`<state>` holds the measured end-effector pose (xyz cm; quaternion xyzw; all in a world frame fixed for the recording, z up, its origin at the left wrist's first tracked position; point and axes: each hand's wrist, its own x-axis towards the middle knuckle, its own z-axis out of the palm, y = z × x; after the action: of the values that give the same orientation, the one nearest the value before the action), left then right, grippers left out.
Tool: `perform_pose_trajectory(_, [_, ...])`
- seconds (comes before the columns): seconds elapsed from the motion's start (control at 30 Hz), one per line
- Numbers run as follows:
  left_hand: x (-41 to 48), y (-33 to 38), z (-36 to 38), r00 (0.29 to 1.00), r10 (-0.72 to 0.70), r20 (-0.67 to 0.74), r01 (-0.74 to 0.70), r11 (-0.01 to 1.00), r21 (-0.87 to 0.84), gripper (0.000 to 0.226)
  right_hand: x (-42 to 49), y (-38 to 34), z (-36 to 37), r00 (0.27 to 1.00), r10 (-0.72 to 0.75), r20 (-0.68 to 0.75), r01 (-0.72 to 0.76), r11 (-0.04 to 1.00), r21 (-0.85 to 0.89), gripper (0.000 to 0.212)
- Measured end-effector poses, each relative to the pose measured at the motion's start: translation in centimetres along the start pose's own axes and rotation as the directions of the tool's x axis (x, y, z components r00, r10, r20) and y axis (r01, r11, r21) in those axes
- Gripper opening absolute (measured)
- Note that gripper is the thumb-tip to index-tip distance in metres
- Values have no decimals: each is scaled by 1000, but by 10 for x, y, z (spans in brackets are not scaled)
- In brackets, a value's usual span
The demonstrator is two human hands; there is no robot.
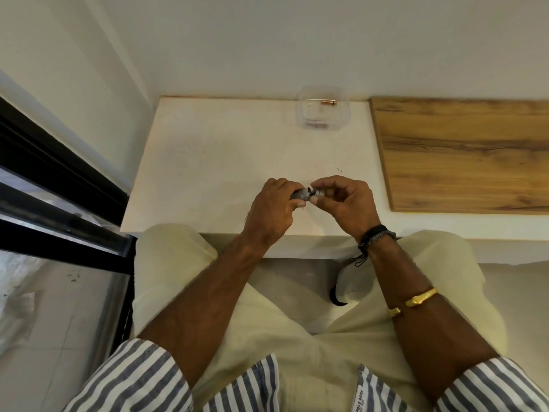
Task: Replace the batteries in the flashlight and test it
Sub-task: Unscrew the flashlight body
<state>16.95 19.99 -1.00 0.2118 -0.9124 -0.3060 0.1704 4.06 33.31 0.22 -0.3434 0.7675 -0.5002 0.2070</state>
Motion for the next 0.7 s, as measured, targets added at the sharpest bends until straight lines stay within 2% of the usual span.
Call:
perform_pose_trajectory(0.17, [0, -2, 1, 998, -51, -27, 50, 998, -43, 21, 5, 7, -3, 986, 52, -158, -50, 999, 15, 22])
perform_pose_trajectory(0.33, [1, -2, 0, 991, -94, -96, 82, 989, -123, 21, 15, 23, -7, 935, 178, -306, -141, 980, 140, 28])
perform_pose_trajectory(0.5, [0, -4, 1, 986, -158, -56, 146, 974, -176, 21, 27, 41, -6, 891, 201, -407, -207, 978, 30, 26])
perform_pose_trajectory(0.7, [-2, -6, 3, 990, -136, -23, 131, 981, -144, 22, 36, 59, 1, 883, 129, -451, -232, 956, -179, 23])
